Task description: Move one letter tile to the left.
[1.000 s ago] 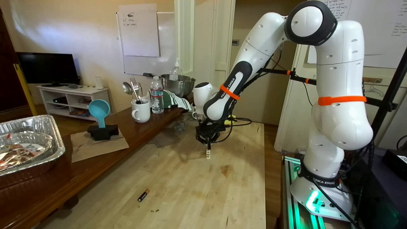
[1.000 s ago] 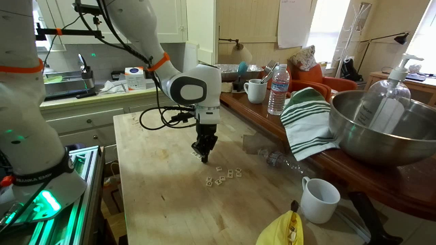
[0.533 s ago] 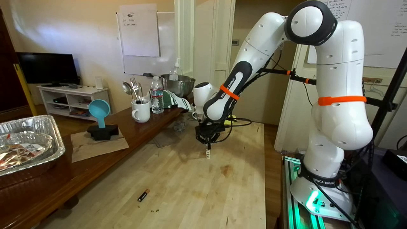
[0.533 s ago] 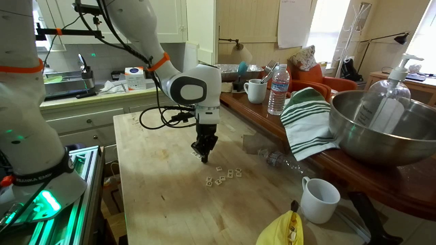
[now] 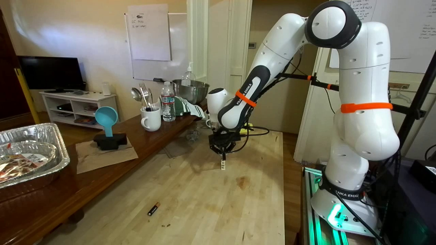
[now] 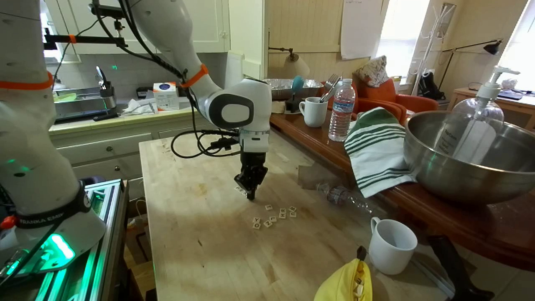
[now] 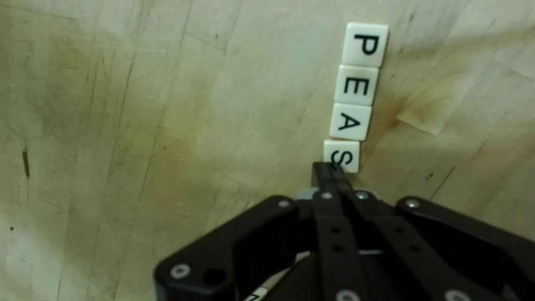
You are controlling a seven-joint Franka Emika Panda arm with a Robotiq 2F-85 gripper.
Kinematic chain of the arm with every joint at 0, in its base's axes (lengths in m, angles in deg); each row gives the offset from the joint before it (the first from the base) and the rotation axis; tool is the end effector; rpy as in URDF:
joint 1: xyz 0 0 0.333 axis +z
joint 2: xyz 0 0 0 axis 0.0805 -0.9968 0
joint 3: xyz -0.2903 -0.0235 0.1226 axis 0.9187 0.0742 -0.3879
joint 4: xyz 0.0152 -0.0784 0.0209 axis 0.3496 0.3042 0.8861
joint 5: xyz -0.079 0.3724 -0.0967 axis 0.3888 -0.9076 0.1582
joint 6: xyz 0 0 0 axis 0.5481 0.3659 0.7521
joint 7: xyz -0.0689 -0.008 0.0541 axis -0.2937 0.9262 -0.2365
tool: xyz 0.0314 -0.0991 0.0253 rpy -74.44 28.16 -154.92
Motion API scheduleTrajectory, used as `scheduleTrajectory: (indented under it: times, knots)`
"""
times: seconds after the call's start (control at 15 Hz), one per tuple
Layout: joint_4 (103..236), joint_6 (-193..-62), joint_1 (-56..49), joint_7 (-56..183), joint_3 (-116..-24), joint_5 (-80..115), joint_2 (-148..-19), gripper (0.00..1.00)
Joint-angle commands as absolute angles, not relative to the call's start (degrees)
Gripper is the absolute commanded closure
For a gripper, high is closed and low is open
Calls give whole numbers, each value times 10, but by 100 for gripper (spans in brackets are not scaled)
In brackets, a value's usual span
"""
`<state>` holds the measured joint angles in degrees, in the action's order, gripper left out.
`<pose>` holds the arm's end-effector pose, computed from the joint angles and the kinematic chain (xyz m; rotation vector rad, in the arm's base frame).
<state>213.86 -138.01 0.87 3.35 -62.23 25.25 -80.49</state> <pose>0.4898 -0.0551 0.2161 2.5461 -1.5225 -0.0066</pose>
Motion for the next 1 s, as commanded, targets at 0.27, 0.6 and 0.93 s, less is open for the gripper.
scheduleTrajectory:
  times: [0.27,0.6,0.93]
  knots:
    - [2137,-1372,7,-5,-645,250,-830,100]
    - [2138,-1379,7,-18,-642,263,-829,100]
    - [2137,-1386,6,-23,-640,269,-824,100]
